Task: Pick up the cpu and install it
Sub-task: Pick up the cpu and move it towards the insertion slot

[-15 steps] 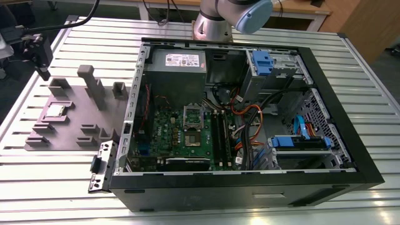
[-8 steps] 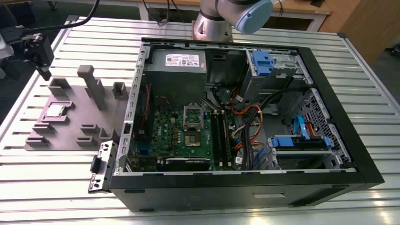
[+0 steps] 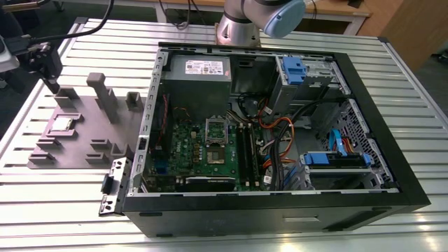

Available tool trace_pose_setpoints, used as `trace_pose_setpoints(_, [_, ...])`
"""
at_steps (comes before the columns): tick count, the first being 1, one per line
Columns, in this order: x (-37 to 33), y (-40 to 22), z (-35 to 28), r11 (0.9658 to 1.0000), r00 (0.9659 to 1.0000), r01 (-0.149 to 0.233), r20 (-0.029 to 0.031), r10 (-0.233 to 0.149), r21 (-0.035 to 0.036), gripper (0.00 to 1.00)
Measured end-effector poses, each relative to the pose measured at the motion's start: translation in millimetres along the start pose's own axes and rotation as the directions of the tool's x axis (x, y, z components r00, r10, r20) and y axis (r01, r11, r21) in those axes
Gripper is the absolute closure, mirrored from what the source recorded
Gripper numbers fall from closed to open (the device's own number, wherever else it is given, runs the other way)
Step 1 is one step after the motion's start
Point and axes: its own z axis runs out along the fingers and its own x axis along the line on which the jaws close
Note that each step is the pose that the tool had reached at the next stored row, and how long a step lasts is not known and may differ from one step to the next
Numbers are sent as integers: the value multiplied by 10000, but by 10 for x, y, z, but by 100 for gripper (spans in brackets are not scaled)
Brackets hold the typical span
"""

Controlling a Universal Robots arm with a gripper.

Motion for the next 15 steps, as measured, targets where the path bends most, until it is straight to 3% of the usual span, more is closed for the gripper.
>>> trace_pose_setpoints(15, [32, -15, 273, 9995, 9995, 320, -11, -320, -6, 34])
